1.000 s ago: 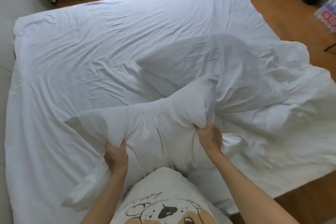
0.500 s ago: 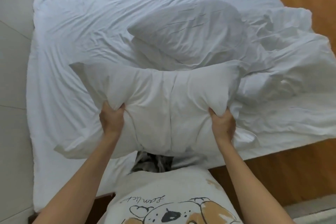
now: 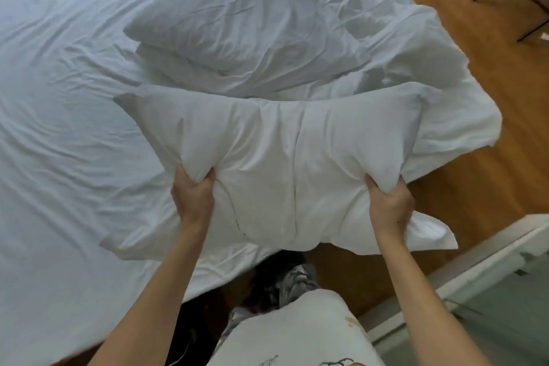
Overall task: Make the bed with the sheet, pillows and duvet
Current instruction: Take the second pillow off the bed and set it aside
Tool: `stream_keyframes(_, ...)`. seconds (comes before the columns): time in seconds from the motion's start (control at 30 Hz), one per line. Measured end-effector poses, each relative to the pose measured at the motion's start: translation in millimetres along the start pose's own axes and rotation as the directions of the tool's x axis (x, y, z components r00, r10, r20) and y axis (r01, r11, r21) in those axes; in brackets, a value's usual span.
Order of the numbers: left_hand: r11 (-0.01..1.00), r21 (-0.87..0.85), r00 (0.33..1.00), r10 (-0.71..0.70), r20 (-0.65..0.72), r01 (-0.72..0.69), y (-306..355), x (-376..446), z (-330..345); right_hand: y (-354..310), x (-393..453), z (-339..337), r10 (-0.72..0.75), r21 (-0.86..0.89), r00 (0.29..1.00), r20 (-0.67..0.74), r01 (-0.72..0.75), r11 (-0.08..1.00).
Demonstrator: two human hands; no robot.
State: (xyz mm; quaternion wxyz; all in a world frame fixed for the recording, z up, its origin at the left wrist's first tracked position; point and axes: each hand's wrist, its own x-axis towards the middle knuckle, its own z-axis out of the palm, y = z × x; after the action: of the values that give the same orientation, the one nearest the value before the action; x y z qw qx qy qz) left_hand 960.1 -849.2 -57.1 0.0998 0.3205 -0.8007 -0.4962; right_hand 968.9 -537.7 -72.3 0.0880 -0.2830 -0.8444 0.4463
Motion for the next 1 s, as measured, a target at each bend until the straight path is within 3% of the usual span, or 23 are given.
stream_keyframes(0.2, 0.993, -0.116, 0.993, 0.031, 0.118, -0.017, 30.8, -89.6, 36.2, 32.8, -1.0, -104.8, -0.003, -0.021, 0.995, -0.103, 0.000, 1.000)
stream_keyframes(0.37, 0.995, -0.095, 0.981, 0.062, 0.181, -0.045, 75.9, -125.7, 89.4, 55.2, 26.7, -169.2, 0.050, -0.001, 0.989, -0.137, -0.050, 0.999)
stream_keyframes(0.57, 0.992, -0.101, 0.967, 0.096, 0.237, -0.074, 141.8, -151.0, 207.9, 97.2, 128.9, -246.0, 0.091, 0.052, 0.987, -0.136, -0.084, 0.995)
stream_keyframes(0.8, 0.986, -0.109, 0.933, 0.158, 0.322, -0.129, 250.5, -198.9, 357.5, 127.8, 256.5, -363.0, 0.154, 0.104, 0.955, -0.255, -0.131, 0.986)
stream_keyframes(1.0, 0.974, -0.116, 0.897, 0.226, 0.381, -0.196, 328.8, -212.6, 477.0, 156.3, 352.9, -422.2, 0.183, 0.143, 0.927, -0.326, -0.143, 0.979)
